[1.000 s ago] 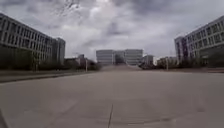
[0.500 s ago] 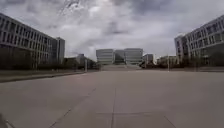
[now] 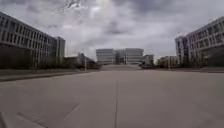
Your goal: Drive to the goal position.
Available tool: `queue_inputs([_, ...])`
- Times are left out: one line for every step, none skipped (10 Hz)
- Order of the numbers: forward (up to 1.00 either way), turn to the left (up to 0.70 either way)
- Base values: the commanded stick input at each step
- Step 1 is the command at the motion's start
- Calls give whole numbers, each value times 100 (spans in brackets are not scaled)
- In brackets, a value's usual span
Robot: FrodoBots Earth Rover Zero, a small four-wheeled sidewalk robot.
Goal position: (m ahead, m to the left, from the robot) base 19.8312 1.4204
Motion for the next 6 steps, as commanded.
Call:
queue_inputs([100, 0])
queue_inputs([100, 0])
queue_inputs([100, 0])
queue_inputs([100, 0])
queue_inputs([100, 0])
queue_inputs([100, 0])
